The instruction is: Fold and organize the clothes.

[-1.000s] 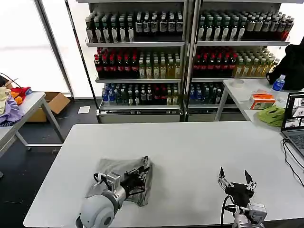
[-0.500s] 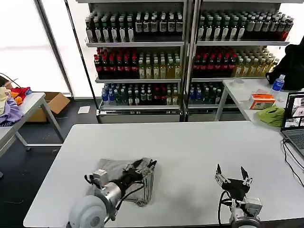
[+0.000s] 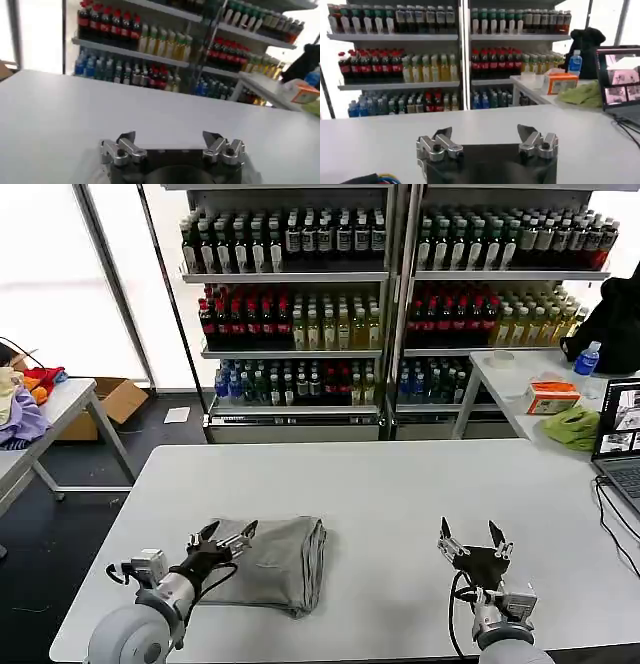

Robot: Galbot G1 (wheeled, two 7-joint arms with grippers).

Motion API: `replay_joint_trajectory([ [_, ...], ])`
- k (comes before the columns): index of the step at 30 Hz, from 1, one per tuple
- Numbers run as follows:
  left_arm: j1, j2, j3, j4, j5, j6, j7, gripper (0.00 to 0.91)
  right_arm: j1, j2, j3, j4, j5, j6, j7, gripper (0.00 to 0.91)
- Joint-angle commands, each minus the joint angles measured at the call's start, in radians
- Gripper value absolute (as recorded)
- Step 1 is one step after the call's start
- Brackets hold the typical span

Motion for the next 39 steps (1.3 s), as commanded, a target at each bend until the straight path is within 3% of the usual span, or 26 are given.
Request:
replay_joint_trajectory([
  [1, 0.059, 0.0, -0.079, 0.062, 0.11, -0.027, 0.016, 0.907, 0.02, -0.021, -0.016, -0.008, 0.029, -0.002, 0.0, 0.907],
  [23, 0.035, -0.006, -0.045, 0.195, 0.114, -0.052, 0.089, 0.907, -0.004, 0.013, -0.009, -0.002, 0.007, -0.004, -0.001, 0.907],
  [25, 0.036, -0.006, -0.045, 0.204, 0.115, -0.057, 0.099, 0.736, 0.0, 0.013, -0.008, -0.007, 0.007, -0.004, -0.001, 0.907],
  [27, 0.046, -0.005, -0.045, 0.203, 0.114, -0.06, 0.111, 0.131, 0.003, 0.014, -0.008, -0.011, 0.008, -0.004, 0.0, 0.907],
  [28, 0.05, -0.005, -0.045, 0.201, 0.114, -0.062, 0.115, 0.03, 0.005, 0.015, -0.01, -0.013, 0.008, -0.004, -0.001, 0.907],
  [29, 0.053, -0.005, -0.045, 0.197, 0.114, -0.063, 0.12, 0.0, 0.005, 0.016, -0.012, -0.014, 0.008, -0.004, -0.001, 0.907],
  [39, 0.052, -0.02, -0.04, 0.201, 0.115, -0.063, 0.136, 0.0, 0.018, 0.011, -0.014, -0.016, 0.014, -0.005, -0.001, 0.907],
])
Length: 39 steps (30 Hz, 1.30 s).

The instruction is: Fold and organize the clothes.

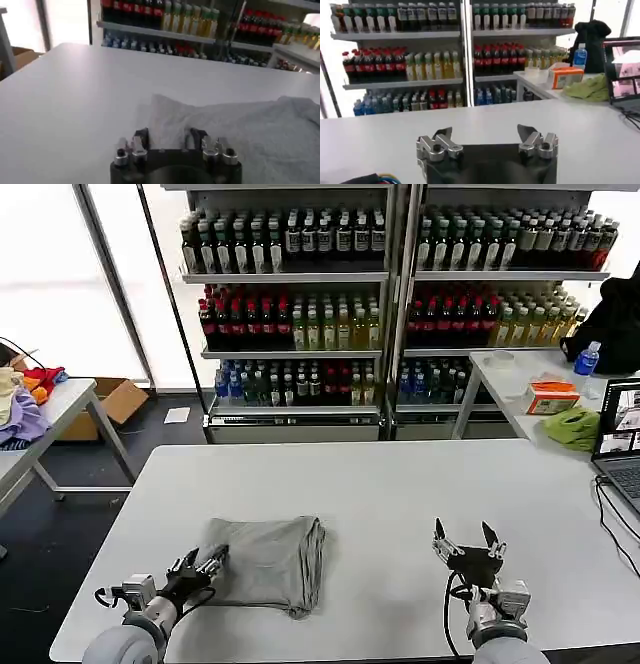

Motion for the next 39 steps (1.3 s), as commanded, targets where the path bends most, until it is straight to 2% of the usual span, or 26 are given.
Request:
replay_joint_trajectory([
  [1, 0.004, -0.009, 0.002, 0.023, 0.004, 0.001, 0.02, 0.0, 0.005, -0.005, 0.004, -0.002, 0.006, 0.0, 0.0, 0.907],
  [8, 0.0, -0.018, -0.009, 0.031, 0.004, -0.002, 0.025, 0.0, 0.004, -0.011, 0.009, -0.003, 0.012, 0.001, 0.002, 0.907],
  [14, -0.001, 0.019, -0.099, 0.025, -0.022, 0.001, 0.036, 0.0, 0.01, -0.014, 0.006, -0.004, 0.016, 0.002, 0.001, 0.907],
  [21, 0.019, 0.179, -0.365, 0.073, -0.098, 0.005, 0.073, 0.0, 0.036, -0.022, -0.008, -0.013, 0.028, -0.001, 0.005, 0.907],
  [24, 0.031, 0.281, -0.485, 0.124, -0.104, 0.0, 0.097, 0.0, 0.049, -0.022, -0.02, -0.016, 0.028, -0.003, 0.005, 0.907],
  [27, 0.026, 0.378, -0.551, 0.168, -0.101, -0.003, 0.125, 0.0, 0.06, -0.02, -0.034, -0.02, 0.028, -0.005, 0.006, 0.907],
  [30, 0.023, 0.428, -0.57, 0.161, -0.102, 0.001, 0.137, 0.0, 0.066, -0.016, -0.041, -0.02, 0.028, -0.007, 0.008, 0.907],
  [33, 0.023, 0.417, -0.552, 0.108, -0.091, 0.004, 0.142, 0.0, 0.068, -0.011, -0.041, -0.02, 0.028, -0.008, 0.009, 0.907],
  [39, 0.021, 0.31, -0.408, -0.008, -0.028, 0.007, 0.135, 0.0, 0.048, -0.009, -0.016, -0.016, 0.028, -0.006, 0.009, 0.907],
])
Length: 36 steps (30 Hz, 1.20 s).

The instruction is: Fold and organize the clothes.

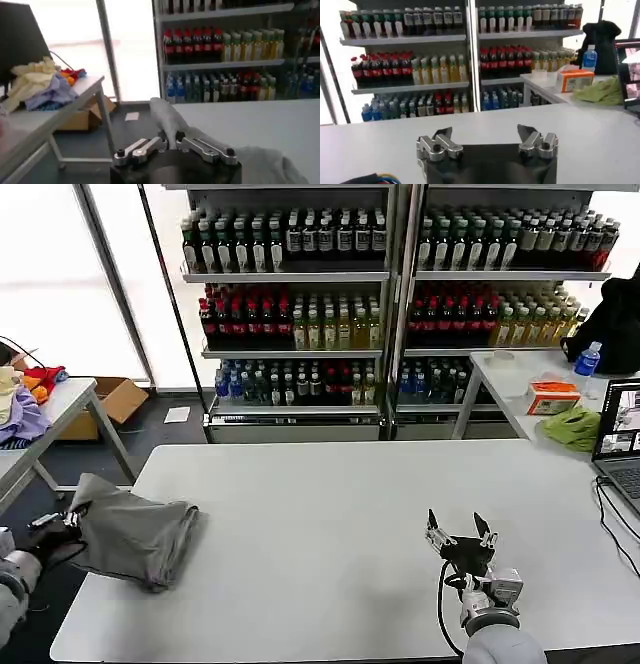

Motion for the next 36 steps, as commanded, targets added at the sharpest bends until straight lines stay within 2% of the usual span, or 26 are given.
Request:
replay_joint_trajectory([
  [1, 0.007, 0.007, 0.033, -0.105, 0.046, 0.0, 0.014, 0.0, -0.01, 0.001, 0.019, 0.005, 0.001, 0.002, 0.0, 0.907],
  [7, 0.024, -0.078, 0.2, -0.256, -0.016, 0.045, -0.073, 0.0, -0.044, 0.014, 0.051, 0.004, -0.01, 0.006, 0.0, 0.907],
  [11, -0.012, -0.122, 0.343, -0.435, -0.043, 0.094, -0.122, 0.0, -0.052, 0.035, 0.058, -0.005, -0.027, 0.007, 0.0, 0.907],
  [13, -0.063, -0.158, 0.508, -0.558, -0.023, 0.126, -0.15, 0.0, -0.055, 0.052, 0.064, -0.009, -0.038, 0.005, 0.0, 0.907],
  [14, -0.082, -0.17, 0.545, -0.57, -0.018, 0.133, -0.152, 0.0, -0.055, 0.057, 0.065, -0.01, -0.041, 0.003, 0.001, 0.907],
  [16, -0.161, -0.208, 0.678, -0.557, 0.033, 0.135, -0.174, 0.0, -0.058, 0.075, 0.061, -0.008, -0.062, -0.005, 0.005, 0.907],
  [19, -0.226, -0.236, 0.76, -0.459, 0.085, 0.135, -0.175, 0.0, -0.065, 0.091, 0.055, 0.007, -0.09, -0.015, 0.013, 0.907],
  [23, -0.283, -0.267, 0.809, -0.3, 0.118, 0.135, -0.175, 0.0, -0.081, 0.104, 0.049, 0.041, -0.109, -0.03, 0.016, 0.907],
  [30, -0.313, -0.32, 0.865, -0.229, 0.126, 0.134, -0.176, 0.01, -0.093, 0.122, 0.03, 0.046, -0.139, -0.032, 0.022, 0.907],
  [31, -0.316, -0.333, 0.867, -0.22, 0.123, 0.134, -0.176, 0.292, -0.096, 0.122, 0.027, 0.049, -0.14, -0.032, 0.021, 0.907],
  [32, -0.319, -0.34, 0.866, -0.205, 0.115, 0.133, -0.176, 0.665, -0.096, 0.122, 0.026, 0.05, -0.14, -0.032, 0.021, 0.907],
  [33, -0.32, -0.346, 0.865, -0.196, 0.11, 0.131, -0.175, 0.877, -0.095, 0.123, 0.019, 0.052, -0.142, -0.033, 0.021, 0.907],
  [34, -0.322, -0.35, 0.863, -0.185, 0.11, 0.127, -0.174, 0.907, -0.095, 0.124, 0.016, 0.053, -0.143, -0.033, 0.021, 0.907],
  [36, -0.325, -0.354, 0.861, -0.176, 0.105, 0.108, -0.173, 0.907, -0.096, 0.129, 0.008, 0.055, -0.147, -0.033, 0.021, 0.907],
])
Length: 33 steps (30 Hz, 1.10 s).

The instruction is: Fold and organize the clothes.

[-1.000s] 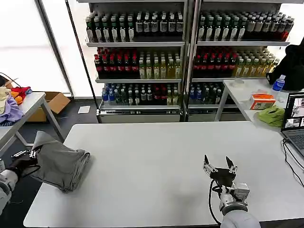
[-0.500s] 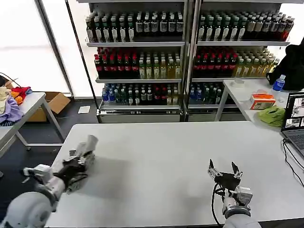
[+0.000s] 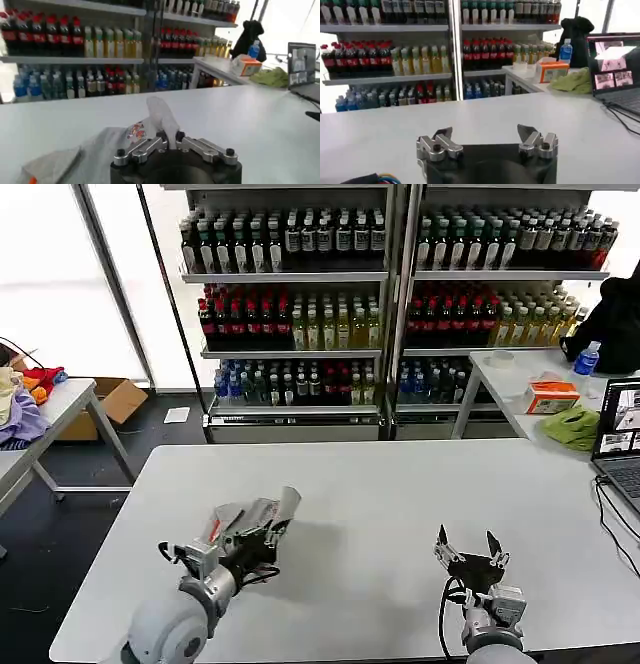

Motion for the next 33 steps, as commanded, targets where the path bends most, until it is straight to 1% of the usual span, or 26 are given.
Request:
replay_joint_trajectory([
  [1, -0.079, -0.088, 0.132, 0.107, 0.004, -0.022, -0.013, 0.907, -0.01, 0.027, -0.03, 0.015, -0.036, -0.005, 0.002, 0.907],
  [6, -0.088, -0.122, 0.114, 0.08, -0.137, -0.077, -0.005, 0.907, -0.006, 0.022, -0.07, 0.008, -0.031, -0.015, 0.003, 0.907],
  [10, -0.083, -0.138, 0.098, 0.041, -0.155, -0.099, -0.013, 0.907, 0.014, 0.014, -0.112, 0.003, -0.021, -0.017, 0.011, 0.907],
  [13, -0.071, -0.13, 0.059, 0.025, -0.145, -0.106, -0.047, 0.907, 0.044, 0.0, -0.149, 0.005, 0.094, -0.027, 0.032, 0.907],
  [14, -0.062, -0.115, 0.04, 0.021, -0.142, -0.106, -0.079, 0.907, 0.059, -0.01, -0.168, 0.007, 0.207, -0.043, 0.045, 0.907],
  [16, -0.052, -0.088, 0.003, 0.018, -0.124, -0.097, -0.121, 0.907, 0.09, -0.021, -0.193, 0.006, 0.308, -0.065, 0.066, 0.907],
  [17, -0.043, -0.057, -0.037, 0.016, -0.095, -0.08, -0.141, 0.907, 0.116, -0.033, -0.225, -0.002, 0.36, -0.086, 0.075, 0.907],
  [18, -0.038, -0.041, -0.05, 0.015, -0.076, -0.071, -0.148, 0.907, 0.133, -0.04, -0.236, -0.01, 0.37, -0.094, 0.076, 0.907],
  [19, -0.03, -0.021, -0.091, 0.01, -0.074, -0.055, -0.166, 0.907, 0.161, -0.055, -0.256, -0.022, 0.38, -0.112, 0.081, 0.907],
  [20, -0.019, 0.004, -0.129, 0.002, -0.08, -0.023, -0.192, 0.907, 0.194, -0.079, -0.279, -0.038, 0.403, -0.141, 0.087, 0.907],
  [22, -0.003, 0.037, -0.168, -0.006, -0.08, -0.015, -0.209, 0.907, 0.236, -0.108, -0.305, -0.058, 0.427, -0.154, 0.1, 0.907],
  [23, 0.009, 0.049, -0.194, -0.018, -0.082, -0.008, -0.217, 0.907, 0.277, -0.121, -0.32, -0.077, 0.49, -0.17, 0.115, 0.907],
  [27, 0.056, 0.054, -0.267, -0.057, -0.099, 0.009, -0.233, 0.907, 0.377, -0.113, -0.383, -0.149, 0.614, -0.17, 0.154, 0.907],
  [28, 0.064, 0.054, -0.271, -0.06, -0.099, 0.009, -0.234, 0.907, 0.398, -0.108, -0.392, -0.166, 0.624, -0.17, 0.158, 0.907],
  [29, 0.083, 0.053, -0.284, -0.071, -0.097, 0.012, -0.236, 0.907, 0.424, -0.098, -0.413, -0.187, 0.654, -0.17, 0.167, 0.907],
  [33, 0.125, 0.047, -0.32, -0.081, -0.092, 0.015, -0.235, 0.907, 0.499, -0.08, -0.462, -0.26, 0.697, -0.17, 0.167, 0.907],
])
